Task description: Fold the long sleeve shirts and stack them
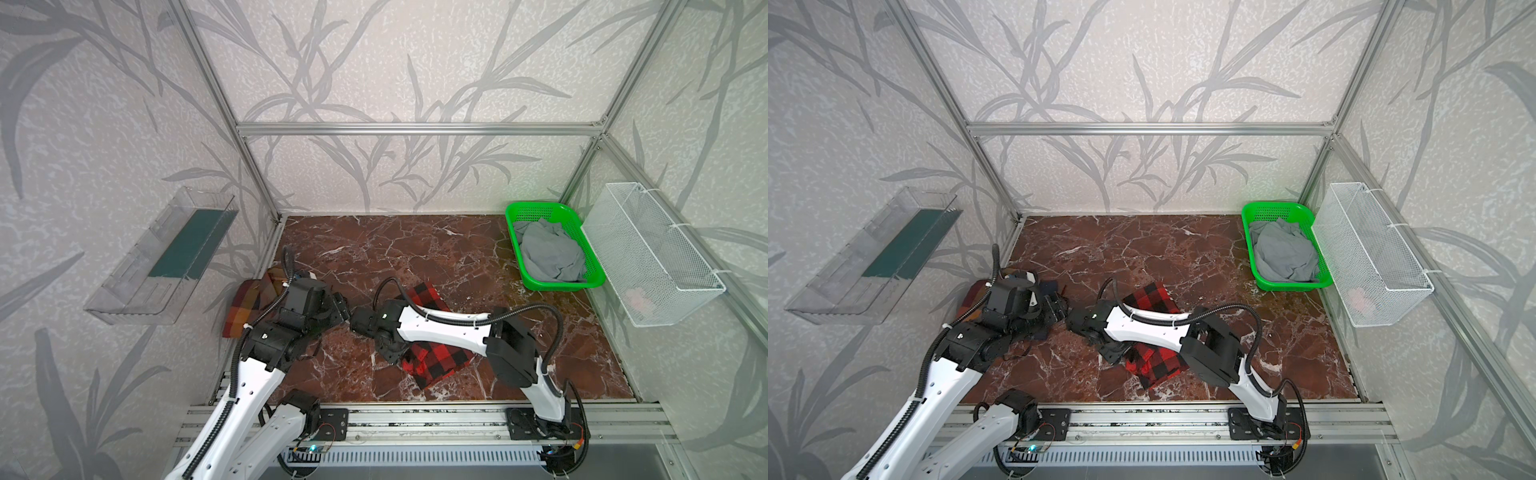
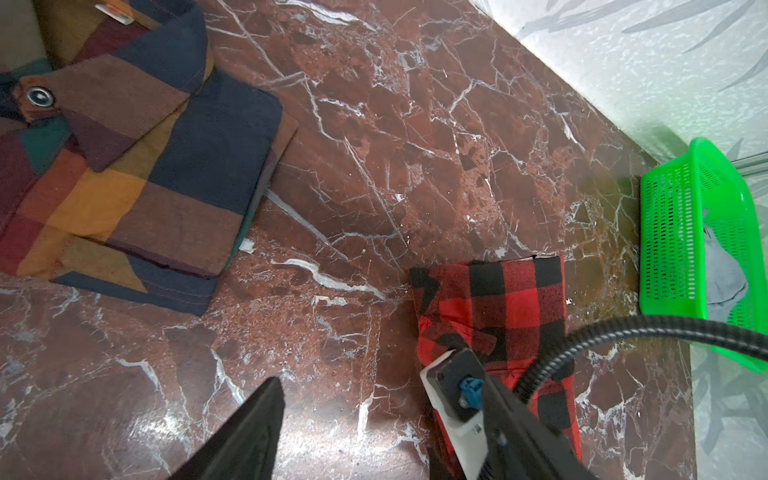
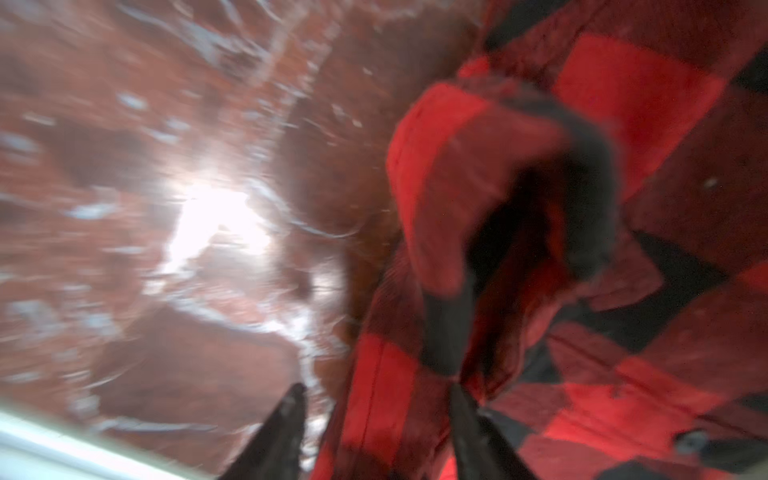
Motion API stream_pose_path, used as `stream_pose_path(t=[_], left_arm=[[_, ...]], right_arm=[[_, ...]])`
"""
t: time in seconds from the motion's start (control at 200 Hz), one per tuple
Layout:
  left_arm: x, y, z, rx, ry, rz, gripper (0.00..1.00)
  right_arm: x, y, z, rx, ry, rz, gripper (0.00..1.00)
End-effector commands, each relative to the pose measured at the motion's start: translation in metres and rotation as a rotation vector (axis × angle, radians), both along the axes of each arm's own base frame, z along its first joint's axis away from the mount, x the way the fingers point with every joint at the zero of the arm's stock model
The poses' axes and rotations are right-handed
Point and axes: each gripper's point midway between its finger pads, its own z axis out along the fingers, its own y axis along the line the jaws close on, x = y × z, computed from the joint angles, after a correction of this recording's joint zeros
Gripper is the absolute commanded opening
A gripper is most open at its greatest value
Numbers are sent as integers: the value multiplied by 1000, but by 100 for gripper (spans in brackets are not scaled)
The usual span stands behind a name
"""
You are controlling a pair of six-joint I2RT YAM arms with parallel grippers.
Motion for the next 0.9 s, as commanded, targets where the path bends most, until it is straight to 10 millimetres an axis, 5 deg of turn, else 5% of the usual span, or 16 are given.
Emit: stream_pose_path(t=[0.0, 0.14, 0.225, 0.35, 0.465, 0.69, 0.895], left_arm=[[-9, 8, -21, 30, 79, 36, 76], [-8, -1, -38, 9, 125, -1, 76], [-6, -13, -48, -48, 133, -30, 76], [-5, -27, -63, -114, 159, -49, 76], [-5, -40, -78, -157, 203, -77, 76], [0, -65, -108, -212, 275, -123, 76], [13, -83, -134, -245, 335, -158, 76]], right_arm=[[-16, 17, 62, 228, 33, 10, 61], [-4, -20, 101, 317, -13, -55, 62], [18, -61, 114, 349, -66, -146, 62], [48, -141, 89, 302, -114, -323, 58], [57, -192, 52, 273, -87, -454, 55], [42, -205, -8, 240, 64, -509, 50], [19, -205, -40, 256, 155, -538, 43]])
